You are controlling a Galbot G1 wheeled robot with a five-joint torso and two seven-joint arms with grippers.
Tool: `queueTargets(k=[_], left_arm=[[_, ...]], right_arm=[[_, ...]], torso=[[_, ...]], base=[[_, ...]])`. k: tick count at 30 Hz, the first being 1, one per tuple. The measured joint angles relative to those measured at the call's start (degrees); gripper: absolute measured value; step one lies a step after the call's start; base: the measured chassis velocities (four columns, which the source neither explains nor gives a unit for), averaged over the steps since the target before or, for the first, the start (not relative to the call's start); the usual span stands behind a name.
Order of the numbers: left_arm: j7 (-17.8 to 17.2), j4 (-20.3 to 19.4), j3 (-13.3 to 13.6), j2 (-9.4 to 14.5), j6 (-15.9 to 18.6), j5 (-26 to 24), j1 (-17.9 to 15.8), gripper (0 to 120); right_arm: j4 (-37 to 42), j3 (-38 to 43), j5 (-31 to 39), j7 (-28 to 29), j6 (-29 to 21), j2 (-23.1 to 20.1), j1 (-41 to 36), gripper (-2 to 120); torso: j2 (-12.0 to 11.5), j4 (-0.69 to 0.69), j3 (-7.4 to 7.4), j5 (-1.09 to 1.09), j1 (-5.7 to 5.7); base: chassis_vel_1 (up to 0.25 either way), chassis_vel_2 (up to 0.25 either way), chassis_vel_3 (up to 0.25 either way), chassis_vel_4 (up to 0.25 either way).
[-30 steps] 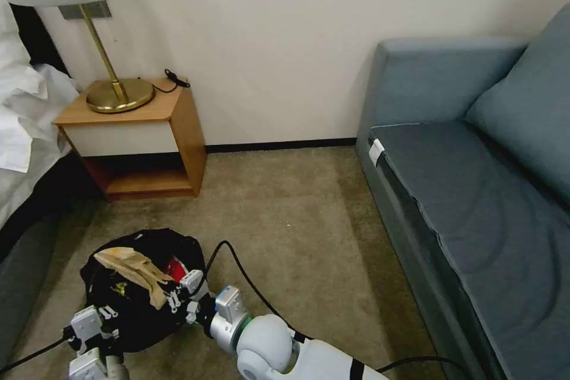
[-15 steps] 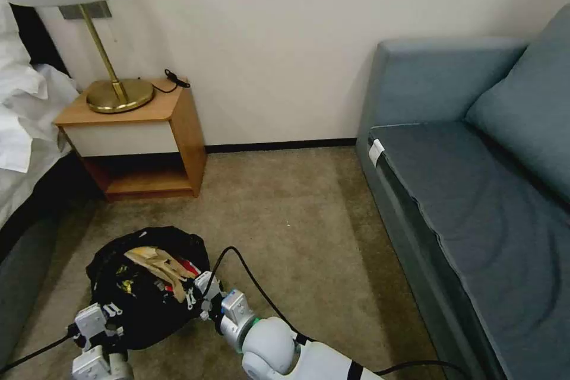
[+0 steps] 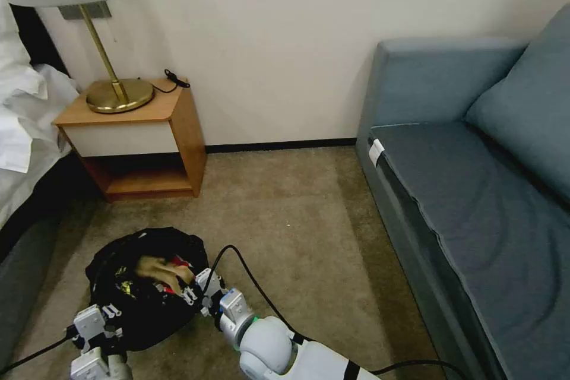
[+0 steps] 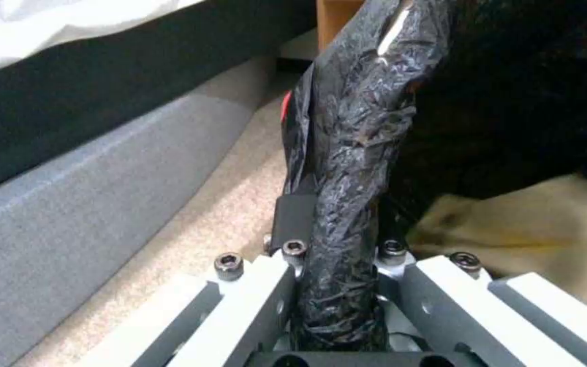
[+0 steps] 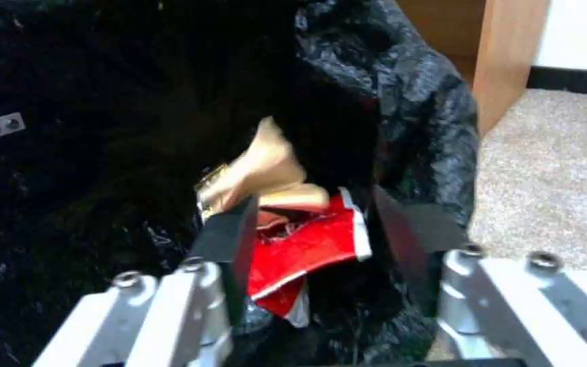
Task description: Pick up the trash bin, then pick up the garbage on the floor and place it into the trash bin.
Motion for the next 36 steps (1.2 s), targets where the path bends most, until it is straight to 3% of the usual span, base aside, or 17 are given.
queueTargets(k=[8, 11, 12, 14, 15, 16, 19, 23, 25, 26, 28, 30, 36], left_arm=[[-0.7, -0.7, -0.5, 0.2, -1.3, -2.6, 0.0, 3], [-1.9, -2.8, -0.9, 0.4, -0.3, -10.5, 0.2, 3], [-1.9, -2.8, -0.9, 0.4, -0.3, -10.5, 0.2, 3], [-3.5, -4.2, -1.9, 0.6, 1.4, -18.3, 0.1, 3], [-4.5, -4.9, -2.5, 0.6, 2.4, -22.4, -0.1, 3], [-4.5, -4.9, -2.5, 0.6, 2.4, -22.4, -0.1, 3], [-8.1, -6.2, -4.2, 0.7, 5.4, -33.2, -1.2, 3], [-10.1, -6.6, -5.4, 0.6, 6.8, -38.1, -2.3, 3], [-13.5, -7.5, -6.9, 0.3, 8.8, -45.7, -3.7, 3], [-13.5, -7.5, -6.9, 0.3, 8.8, -45.7, -3.7, 3], [-18.6, -7.8, -8.6, -0.4, 10.8, -54.6, -5.5, 3], [-20.7, -6.8, -9.0, -0.8, 11.2, -57.5, -6.4, 3], [-23.2, -4.4, -9.2, -1.2, 12.3, -59.3, -8.3, 3]], right_arm=[[3.4, 3.6, 6.3, 3.6, 4.5, 0.3, -0.4, 79], [5.4, 8.1, 10.7, 5.3, 6.3, 0.2, -0.9, 92], [5.4, 8.1, 10.7, 5.3, 6.3, 0.2, -0.9, 92], [6.1, 11.4, 11.5, 5.6, 7.9, -0.5, -1.6, 99], [6.6, 12.5, 11.7, 5.6, 8.3, -1.0, -2.3, 99], [6.6, 12.5, 11.7, 5.6, 8.3, -1.0, -2.3, 99], [8.0, 15.2, 11.6, 5.4, 8.8, -2.9, -4.8, 100], [8.3, 16.5, 11.3, 4.7, 9.1, -3.7, -6.0, 100], [8.6, 18.1, 10.5, 3.7, 9.5, -3.9, -7.4, 100], [8.6, 18.1, 10.5, 3.7, 9.5, -3.9, -7.4, 100], [9.3, 20.0, 10.1, 2.9, 9.6, -3.6, -8.6, 100], [10.0, 21.4, 10.0, 2.5, 9.6, -3.1, -9.3, 100], [10.7, 23.0, 9.8, 1.9, 9.6, -2.6, -10.1, 100]], torso=[[0.0, 0.0, 0.0, 0.0, 0.0], [0.0, 0.0, 0.0, 0.0, 0.0], [0.0, 0.0, 0.0, 0.0, 0.0], [0.0, 0.0, 0.0, 0.0, 0.0], [0.0, 0.0, 0.0, 0.01, 0.0], [0.0, 0.0, 0.0, 0.01, 0.0], [0.0, 0.0, 0.0, 0.0, 0.0], [0.0, 0.0, 0.0, 0.0, 0.0], [0.0, 0.0, 0.0, 0.01, 0.0], [0.0, 0.0, 0.0, 0.01, 0.0], [0.0, 0.0, 0.0, 0.0, 0.0], [0.0, 0.01, 0.0, 0.0, 0.0], [0.0, 0.01, 0.0, 0.0, 0.0]], base=[[0.0, 0.0, 0.0, 0.0], [0.0, 0.0, 0.0, 0.0], [0.0, 0.0, 0.0, 0.0], [0.0, 0.0, 0.0, 0.0], [0.0, 0.0, 0.0, 0.0], [0.0, 0.0, 0.0, 0.0], [0.0, 0.0, 0.0, 0.0], [0.0, 0.0, 0.0, 0.0], [0.0, 0.0, 0.0, 0.0], [0.0, 0.0, 0.0, 0.0], [0.0, 0.0, 0.0, 0.0], [0.0, 0.0, 0.0, 0.0], [0.0, 0.0, 0.0, 0.0]])
